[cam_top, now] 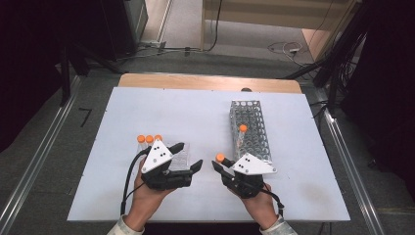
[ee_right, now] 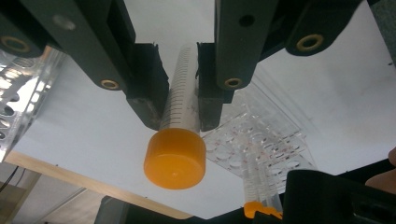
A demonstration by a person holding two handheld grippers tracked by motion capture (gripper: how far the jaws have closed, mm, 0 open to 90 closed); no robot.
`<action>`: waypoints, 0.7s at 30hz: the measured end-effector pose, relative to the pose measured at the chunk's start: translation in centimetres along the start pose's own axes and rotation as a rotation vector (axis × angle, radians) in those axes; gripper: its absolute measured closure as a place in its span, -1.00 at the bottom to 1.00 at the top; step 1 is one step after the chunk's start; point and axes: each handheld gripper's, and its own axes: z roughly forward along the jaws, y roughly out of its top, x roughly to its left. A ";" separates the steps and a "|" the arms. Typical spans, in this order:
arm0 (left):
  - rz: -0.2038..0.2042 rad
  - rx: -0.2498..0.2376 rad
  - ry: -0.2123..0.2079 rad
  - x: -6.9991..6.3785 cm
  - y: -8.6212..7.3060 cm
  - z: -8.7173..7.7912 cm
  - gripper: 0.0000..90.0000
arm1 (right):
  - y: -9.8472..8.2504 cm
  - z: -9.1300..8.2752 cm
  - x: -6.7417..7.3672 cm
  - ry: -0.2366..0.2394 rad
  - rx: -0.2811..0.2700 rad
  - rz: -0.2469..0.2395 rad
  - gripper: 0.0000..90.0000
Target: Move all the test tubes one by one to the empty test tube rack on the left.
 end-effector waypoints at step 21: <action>0.064 -0.014 -0.096 -2.2 -0.8 1.0 0.31 | -0.2 1.1 2.3 0.076 0.028 -0.031 0.59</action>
